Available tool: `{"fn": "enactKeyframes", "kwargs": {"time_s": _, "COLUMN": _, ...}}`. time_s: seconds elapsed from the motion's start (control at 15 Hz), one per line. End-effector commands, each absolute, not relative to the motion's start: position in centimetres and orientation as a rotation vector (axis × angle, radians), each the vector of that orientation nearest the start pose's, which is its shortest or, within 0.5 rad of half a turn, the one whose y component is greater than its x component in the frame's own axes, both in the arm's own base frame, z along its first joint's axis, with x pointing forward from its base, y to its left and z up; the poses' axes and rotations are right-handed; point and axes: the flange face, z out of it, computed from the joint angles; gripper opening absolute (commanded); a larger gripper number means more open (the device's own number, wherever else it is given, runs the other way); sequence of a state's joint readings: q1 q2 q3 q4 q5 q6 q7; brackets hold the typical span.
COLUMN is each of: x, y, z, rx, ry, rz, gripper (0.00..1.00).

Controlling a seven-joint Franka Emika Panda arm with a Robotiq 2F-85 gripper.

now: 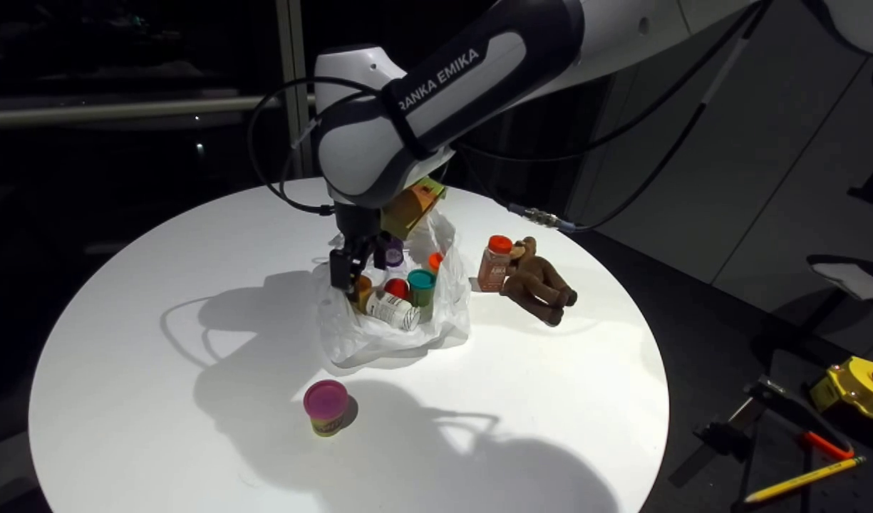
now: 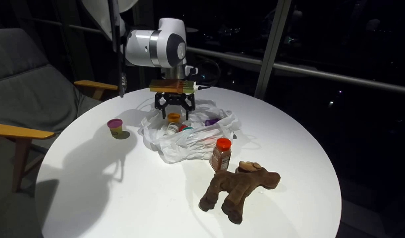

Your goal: Remove all the contents from the plastic bag and put them on the table.

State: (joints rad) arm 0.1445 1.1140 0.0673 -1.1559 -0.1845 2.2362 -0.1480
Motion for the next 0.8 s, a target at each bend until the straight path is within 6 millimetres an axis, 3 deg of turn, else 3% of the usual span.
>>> {"fn": "enactKeyframes", "kwargs": {"time_s": 0.0, "x": 75.1, "y": 14.2, "z": 10.7, "rx": -3.125, "ry": -0.674, "rz": 0.064, "gripper": 1.00}}
{"fn": "enactKeyframes", "kwargs": {"time_s": 0.2, "x": 75.5, "y": 14.2, "z": 10.4, "rx": -3.113, "ry": -0.658, "rz": 0.081, "gripper": 1.00}}
{"fn": "enactKeyframes", "kwargs": {"time_s": 0.27, "x": 75.6, "y": 14.4, "z": 10.4, "rx": -3.111, "ry": -0.651, "rz": 0.082, "gripper": 0.94}}
{"fn": "enactKeyframes", "kwargs": {"time_s": 0.33, "x": 75.8, "y": 14.4, "z": 10.3, "rx": -3.109, "ry": -0.648, "rz": 0.079, "gripper": 0.74}}
{"fn": "enactKeyframes", "kwargs": {"time_s": 0.73, "x": 76.6, "y": 15.2, "z": 10.5, "rx": -3.115, "ry": -0.640, "rz": 0.038, "gripper": 0.28}}
